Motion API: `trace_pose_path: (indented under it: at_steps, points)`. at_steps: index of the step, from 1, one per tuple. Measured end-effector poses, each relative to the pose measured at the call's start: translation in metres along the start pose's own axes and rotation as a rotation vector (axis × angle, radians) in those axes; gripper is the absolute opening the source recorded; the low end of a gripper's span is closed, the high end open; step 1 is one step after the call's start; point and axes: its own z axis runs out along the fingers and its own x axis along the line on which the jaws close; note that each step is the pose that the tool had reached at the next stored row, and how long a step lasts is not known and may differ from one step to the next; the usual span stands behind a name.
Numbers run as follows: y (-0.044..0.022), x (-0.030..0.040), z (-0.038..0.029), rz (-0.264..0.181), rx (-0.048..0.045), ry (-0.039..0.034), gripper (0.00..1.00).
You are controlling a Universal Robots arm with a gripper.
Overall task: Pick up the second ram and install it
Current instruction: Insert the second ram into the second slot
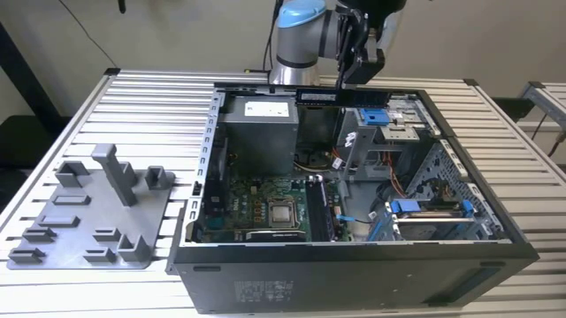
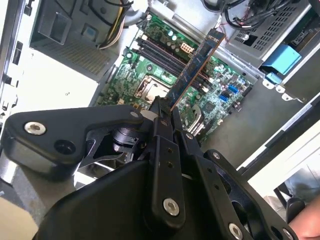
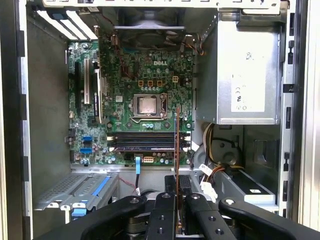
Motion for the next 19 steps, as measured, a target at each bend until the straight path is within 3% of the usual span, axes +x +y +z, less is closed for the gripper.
trace_pose_path:
  at_steps: [12,19]
  points:
    - [0.0000,-0.0001,0.0001,0.005,0.0000,-0.0001,0.14]
    - [0.0000,-0.0001,0.0002,0.053,0.0006,-0.0009,0.14]
